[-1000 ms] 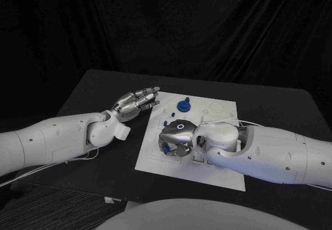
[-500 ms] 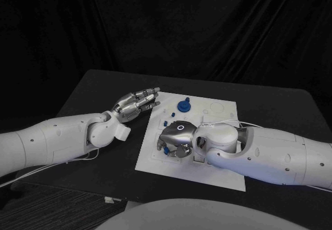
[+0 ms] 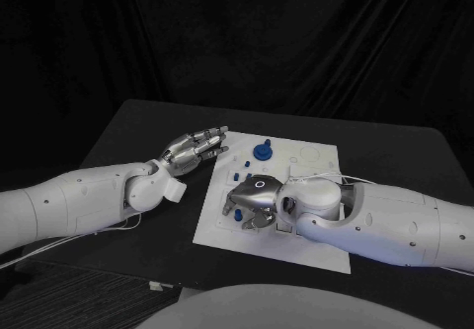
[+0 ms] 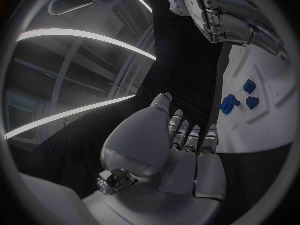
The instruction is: Assemble the parts on the task board
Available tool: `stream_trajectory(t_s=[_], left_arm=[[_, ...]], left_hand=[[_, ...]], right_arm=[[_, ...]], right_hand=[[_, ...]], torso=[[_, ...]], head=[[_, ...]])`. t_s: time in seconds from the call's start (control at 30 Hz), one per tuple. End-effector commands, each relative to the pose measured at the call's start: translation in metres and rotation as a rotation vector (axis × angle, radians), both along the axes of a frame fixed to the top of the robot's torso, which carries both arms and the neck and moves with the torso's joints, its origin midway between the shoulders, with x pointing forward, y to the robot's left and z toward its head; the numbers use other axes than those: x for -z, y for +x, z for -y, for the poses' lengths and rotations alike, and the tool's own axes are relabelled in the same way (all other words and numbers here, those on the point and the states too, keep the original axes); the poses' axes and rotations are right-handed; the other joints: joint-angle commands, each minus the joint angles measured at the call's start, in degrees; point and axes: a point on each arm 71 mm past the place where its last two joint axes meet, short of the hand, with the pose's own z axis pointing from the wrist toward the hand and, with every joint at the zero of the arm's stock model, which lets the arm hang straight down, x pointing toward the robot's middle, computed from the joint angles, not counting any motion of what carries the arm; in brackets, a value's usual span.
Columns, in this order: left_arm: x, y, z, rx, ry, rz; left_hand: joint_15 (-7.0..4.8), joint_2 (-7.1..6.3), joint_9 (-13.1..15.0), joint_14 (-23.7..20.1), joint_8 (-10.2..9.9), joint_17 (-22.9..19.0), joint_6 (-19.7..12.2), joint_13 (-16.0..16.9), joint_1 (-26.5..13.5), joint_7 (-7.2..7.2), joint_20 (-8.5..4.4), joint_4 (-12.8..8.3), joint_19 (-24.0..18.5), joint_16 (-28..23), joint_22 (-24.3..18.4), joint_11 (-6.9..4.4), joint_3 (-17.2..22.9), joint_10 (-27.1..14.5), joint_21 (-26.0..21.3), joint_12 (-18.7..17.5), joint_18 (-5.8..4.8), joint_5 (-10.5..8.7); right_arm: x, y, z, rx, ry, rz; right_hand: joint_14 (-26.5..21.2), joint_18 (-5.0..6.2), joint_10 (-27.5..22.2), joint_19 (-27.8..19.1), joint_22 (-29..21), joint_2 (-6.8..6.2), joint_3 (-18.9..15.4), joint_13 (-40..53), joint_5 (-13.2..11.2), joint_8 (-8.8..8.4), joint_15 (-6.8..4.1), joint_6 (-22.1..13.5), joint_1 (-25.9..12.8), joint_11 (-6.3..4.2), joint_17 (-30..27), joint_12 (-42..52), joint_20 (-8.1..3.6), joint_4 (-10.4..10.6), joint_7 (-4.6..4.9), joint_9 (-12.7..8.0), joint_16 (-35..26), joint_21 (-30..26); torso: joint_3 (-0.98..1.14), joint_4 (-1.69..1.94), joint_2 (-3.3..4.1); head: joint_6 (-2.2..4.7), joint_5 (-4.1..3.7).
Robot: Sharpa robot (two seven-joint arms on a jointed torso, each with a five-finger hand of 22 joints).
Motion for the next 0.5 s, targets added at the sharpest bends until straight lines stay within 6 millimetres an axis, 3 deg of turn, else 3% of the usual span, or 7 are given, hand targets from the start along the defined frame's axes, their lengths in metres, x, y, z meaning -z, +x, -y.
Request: stream_trajectory(t_s=[0.03, 0.13, 0.17, 0.23, 0.4, 0.47, 0.5], left_arm=[[0.0, -0.001, 0.002, 0.008, -0.019, 0.002], [0.0, -0.001, 0.001, 0.007, -0.019, 0.001], [0.0, -0.001, 0.001, 0.006, -0.018, 0.001], [0.0, -0.001, 0.0, 0.005, -0.018, 0.001], [0.0, -0.001, -0.001, 0.003, -0.017, 0.0], [0.0, -0.002, -0.001, 0.003, -0.018, 0.001], [0.0, -0.002, -0.001, 0.003, -0.018, 0.001]], left_hand=[[0.05, 0.04, 0.0, -0.3, 0.2, 0.0, -0.1, -0.1, 0.1, 0.22, 0.04, -0.1, -0.1, 0.2, 0.0, -0.02, 0.3, -0.6, 0.2, -0.3, 1.04, 0.19], [0.05, 0.04, 0.0, -0.3, 0.2, 0.0, -0.1, -0.1, 0.1, 0.22, 0.04, -0.1, -0.1, 0.2, 0.0, -0.02, 0.3, -0.6, 0.2, -0.3, 1.04, 0.19], [0.05, 0.04, 0.0, -0.3, 0.2, 0.0, -0.1, -0.1, 0.1, 0.22, 0.04, -0.1, -0.1, 0.2, 0.0, -0.02, 0.3, -0.6, 0.2, -0.3, 1.04, 0.19], [0.06, 0.04, 0.0, -0.3, 0.1, 0.0, -0.2, -0.1, 0.1, 0.23, 0.05, -0.2, -0.1, 0.2, 0.0, -0.01, 0.4, -0.6, 0.2, -0.3, 1.04, 0.17], [0.06, 0.03, 0.0, -0.3, 0.1, 0.0, -0.2, -0.1, 0.1, 0.23, 0.06, -0.2, 0.0, 0.2, 0.1, -0.01, 0.4, -0.6, 0.2, -0.3, 1.04, 0.17], [0.06, 0.03, 0.0, -0.3, 0.1, 0.0, -0.2, -0.1, 0.1, 0.23, 0.06, -0.2, 0.0, 0.2, 0.1, -0.01, 0.4, -0.6, 0.2, -0.3, 1.04, 0.17], [0.06, 0.03, 0.0, -0.3, 0.1, 0.0, -0.2, -0.1, 0.1, 0.23, 0.06, -0.2, 0.0, 0.2, 0.1, -0.01, 0.4, -0.6, 0.2, -0.3, 1.04, 0.17]], right_arm=[[0.0, 0.002, 0.003, 0.034, 0.002, 0.017], [-0.003, 0.003, 0.008, 0.038, 0.038, 0.056], [-0.005, 0.003, 0.009, 0.038, 0.054, 0.068], [-0.008, 0.003, 0.012, 0.036, 0.088, 0.089], [-0.034, 0.005, 0.029, 0.035, 0.249, 0.174], [-0.047, 0.007, 0.038, 0.048, 0.314, 0.191], [-0.056, 0.008, 0.044, 0.061, 0.356, 0.197]], right_hand=[[-0.8, 1.19, -1.3, -0.6, 2.0, -0.25, -0.7, -0.2, 0.0, 0.23, 0.1, -0.5, 1.1, 0.13, -0.6, 0.6, 0.15, 0.9, 0.24, 0.0, -0.2, -0.7], [-1.4, 1.29, -3.5, -0.9, 1.9, -1.07, -1.7, -0.6, -0.1, 0.31, 0.23, -1.1, 2.6, 0.2, -1.5, 1.6, 0.27, 3.5, 0.2, 0.1, -0.1, -1.6], [-2.0, 1.45, -5.9, -1.2, 1.7, -2.34, -2.9, -1.2, -0.5, -0.06, 0.26, -2.5, 3.6, 0.13, -2.3, 1.6, 0.29, 6.6, -0.46, -0.2, -0.3, -2.7], [-2.4, 1.52, -7.6, -1.5, 1.6, -3.71, -4.1, -1.8, -0.6, 0.11, 0.21, -3.1, 5.7, -0.04, -3.0, 2.3, 0.31, 11.0, -0.98, -0.5, -0.3, -3.5], [-2.3, 1.43, -8.3, -1.3, 1.7, -4.55, -5.2, -2.3, -0.7, 0.52, 0.27, -2.7, 2.3, -0.09, -2.9, 3.4, 0.38, 11.5, -1.19, -0.6, 0.5, -3.4], [-1.4, 1.2, -7.4, -0.4, 2.1, -4.15, -5.0, -2.4, -1.1, 0.84, 0.18, -2.0, 1.0, -0.14, -1.9, 4.6, 0.34, 11.4, -0.11, -0.7, 1.7, -1.6], [-1.0, 1.11, -6.9, 0.0, 2.3, -3.98, -4.8, -2.4, -1.3, 0.97, 0.13, -1.7, 0.7, -0.16, -1.5, 5.1, 0.31, 11.4, -0.03, -0.8, 2.1, -0.9]], torso=[[0.03, -0.04, 0.0], [0.03, -0.04, 0.01], [0.03, -0.05, 0.0], [0.04, -0.03, 0.0], [0.04, -0.02, -0.01], [0.05, -0.02, -0.02], [0.05, -0.02, -0.01]], head=[[-0.01, 0.07], [-0.01, 0.15], [-0.01, 0.18], [-0.01, 0.06], [-0.01, -0.5], [-0.01, -0.82], [-0.01, -0.95]])
